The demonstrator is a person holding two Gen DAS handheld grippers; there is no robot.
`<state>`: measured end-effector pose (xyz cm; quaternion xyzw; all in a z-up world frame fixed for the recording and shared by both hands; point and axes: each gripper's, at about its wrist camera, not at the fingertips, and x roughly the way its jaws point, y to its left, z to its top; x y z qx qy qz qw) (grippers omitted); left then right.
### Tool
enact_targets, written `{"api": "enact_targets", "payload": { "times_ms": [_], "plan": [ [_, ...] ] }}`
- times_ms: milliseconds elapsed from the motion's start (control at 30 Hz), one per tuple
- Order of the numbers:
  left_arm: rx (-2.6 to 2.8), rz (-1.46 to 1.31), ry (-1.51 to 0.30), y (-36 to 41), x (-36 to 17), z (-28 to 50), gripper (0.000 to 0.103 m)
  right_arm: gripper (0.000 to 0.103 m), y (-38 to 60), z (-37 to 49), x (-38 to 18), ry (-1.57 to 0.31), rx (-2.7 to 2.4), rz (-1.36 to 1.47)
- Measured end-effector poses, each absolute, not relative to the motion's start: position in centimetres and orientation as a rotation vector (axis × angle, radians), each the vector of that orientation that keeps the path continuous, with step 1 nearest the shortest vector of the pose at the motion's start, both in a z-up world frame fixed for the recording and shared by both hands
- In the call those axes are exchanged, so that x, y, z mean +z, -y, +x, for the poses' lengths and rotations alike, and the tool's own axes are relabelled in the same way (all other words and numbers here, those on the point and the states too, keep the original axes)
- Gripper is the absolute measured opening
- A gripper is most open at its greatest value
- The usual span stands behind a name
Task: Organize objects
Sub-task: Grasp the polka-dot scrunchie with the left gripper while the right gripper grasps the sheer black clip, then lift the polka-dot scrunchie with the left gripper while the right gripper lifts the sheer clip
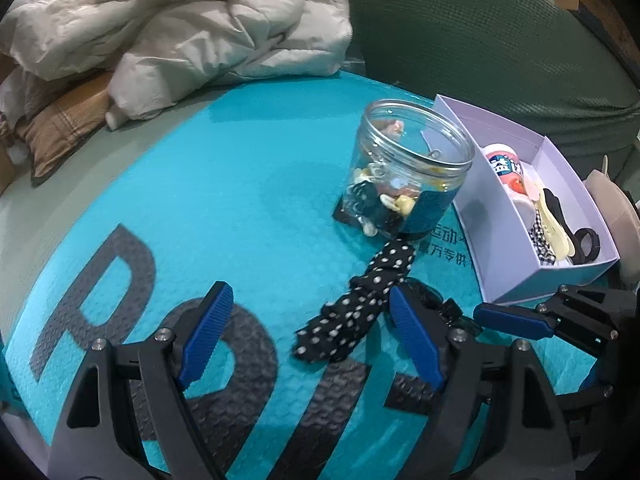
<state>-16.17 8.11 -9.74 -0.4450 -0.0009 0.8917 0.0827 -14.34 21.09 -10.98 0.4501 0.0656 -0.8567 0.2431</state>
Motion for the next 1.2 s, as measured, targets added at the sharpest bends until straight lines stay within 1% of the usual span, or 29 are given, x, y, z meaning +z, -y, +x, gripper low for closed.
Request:
{"api": "enact_targets", "payload": {
  "times_ms": [133,200,267,333,367,433,467,500,533,567,633,667,733,800,967,1133,1200],
  "plan": [
    [2.577,-1.390,-0.006,-8.8,-10.6,-17.3,0.080,0.048,-21.5,-14.5,-10.9,-0.152,-2.356,1.193],
    [2.562,-1.400,-0.025,-9.1,-10.8,-17.4,0.080,0.049,-21.6,-14.6,-11.0,-0.126,-2.342,1.187],
    [2.549,-1.399,-0.035,-9.4,-10.9,-17.4,0.074,0.050,-21.5,-14.7,-11.1,-0.115,-2.326,1.180],
    [2.547,-1.403,-0.043,-9.4,-11.0,-17.2,0.063,0.050,-21.3,-14.6,-11.1,-0.114,-2.324,1.164],
    [2.545,-1.399,-0.038,-9.4,-11.0,-17.1,0.061,0.050,-21.3,-14.6,-11.1,-0.116,-2.324,1.159],
    [2.551,-1.391,-0.028,-9.2,-11.0,-16.8,0.052,0.050,-21.2,-14.5,-11.1,-0.122,-2.326,1.154],
    [2.554,-1.388,-0.022,-9.0,-10.9,-16.7,0.050,0.050,-21.1,-14.5,-11.1,-0.129,-2.328,1.151],
    [2.557,-1.385,-0.015,-8.9,-10.8,-16.6,0.045,0.049,-21.1,-14.5,-11.1,-0.136,-2.328,1.153],
    [2.560,-1.383,-0.009,-8.8,-10.8,-16.5,0.039,0.045,-21.1,-14.5,-11.2,-0.144,-2.332,1.158],
    [2.556,-1.385,-0.004,-8.7,-10.7,-16.4,0.038,0.036,-21.1,-14.4,-11.2,-0.150,-2.337,1.161],
    [2.541,-1.389,0.016,-8.4,-10.7,-16.2,0.034,0.029,-21.1,-14.6,-11.3,-0.161,-2.341,1.175],
    [2.538,-1.392,0.021,-8.4,-10.7,-16.2,0.033,0.027,-21.1,-14.7,-11.3,-0.164,-2.340,1.183],
    [2.530,-1.398,0.024,-8.4,-10.6,-15.9,0.028,0.026,-21.0,-14.5,-11.2,-0.181,-2.335,1.189],
    [2.527,-1.405,0.008,-8.6,-10.5,-15.5,0.026,0.026,-20.7,-14.1,-11.1,-0.219,-2.327,1.190],
    [2.519,-1.426,0.006,-8.6,-10.4,-14.0,0.026,0.026,-19.9,-13.1,-11.0,-0.307,-2.272,1.206],
    [2.531,-1.430,0.055,-8.0,-10.3,-12.8,0.026,0.026,-19.6,-12.5,-10.6,-0.304,-2.263,1.205],
    [2.557,-1.411,0.079,-7.7,-10.1,-12.6,0.026,0.030,-19.6,-12.4,-10.3,-0.300,-2.285,1.185]
  ]
}}
